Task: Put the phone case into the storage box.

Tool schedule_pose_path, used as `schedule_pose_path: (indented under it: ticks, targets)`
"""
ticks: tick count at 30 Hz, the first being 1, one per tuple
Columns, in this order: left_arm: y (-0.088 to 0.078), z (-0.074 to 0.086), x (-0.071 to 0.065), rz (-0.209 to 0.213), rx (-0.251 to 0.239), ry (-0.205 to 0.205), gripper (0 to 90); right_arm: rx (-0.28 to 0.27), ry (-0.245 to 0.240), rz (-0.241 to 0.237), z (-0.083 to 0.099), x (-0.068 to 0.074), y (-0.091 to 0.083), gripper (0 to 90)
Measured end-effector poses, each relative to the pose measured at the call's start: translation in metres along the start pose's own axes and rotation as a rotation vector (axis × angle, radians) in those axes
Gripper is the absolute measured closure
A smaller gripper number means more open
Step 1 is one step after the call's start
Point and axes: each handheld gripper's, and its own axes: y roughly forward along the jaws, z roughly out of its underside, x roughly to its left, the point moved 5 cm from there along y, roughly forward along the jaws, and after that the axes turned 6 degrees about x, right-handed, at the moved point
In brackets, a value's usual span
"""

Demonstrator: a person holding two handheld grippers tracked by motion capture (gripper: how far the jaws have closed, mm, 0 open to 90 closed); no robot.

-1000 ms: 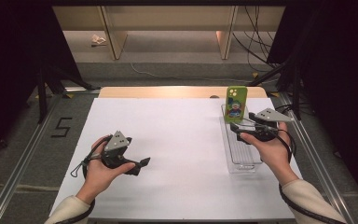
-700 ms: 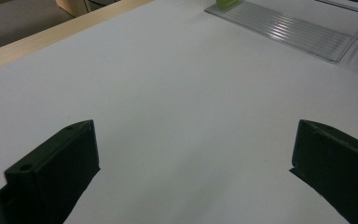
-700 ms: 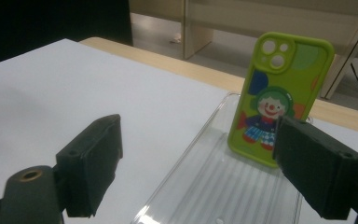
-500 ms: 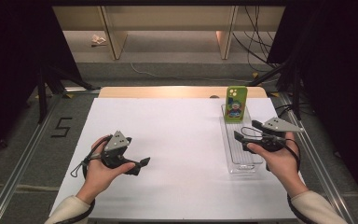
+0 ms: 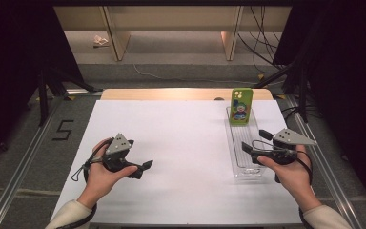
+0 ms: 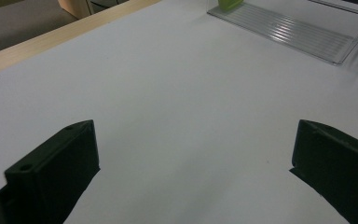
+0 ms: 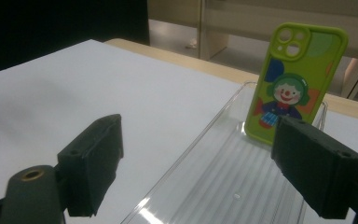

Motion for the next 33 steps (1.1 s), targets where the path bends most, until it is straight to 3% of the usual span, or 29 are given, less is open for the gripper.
schedule_pose_path:
  ticks: [7,13,33]
  targets:
    - [0.000,0.000,0.000,0.000,0.000,0.002,0.2,-0.012,-0.022,-0.023,0.006,0.004,-0.005,18.1]
    - [-0.001,0.000,0.000,-0.003,-0.001,0.004,0.1,-0.008,-0.013,-0.037,0.011,0.005,-0.010,19.8]
    - [-0.001,-0.001,0.001,-0.006,-0.005,0.004,0.1,-0.017,-0.006,-0.028,0.014,0.006,-0.015,16.9]
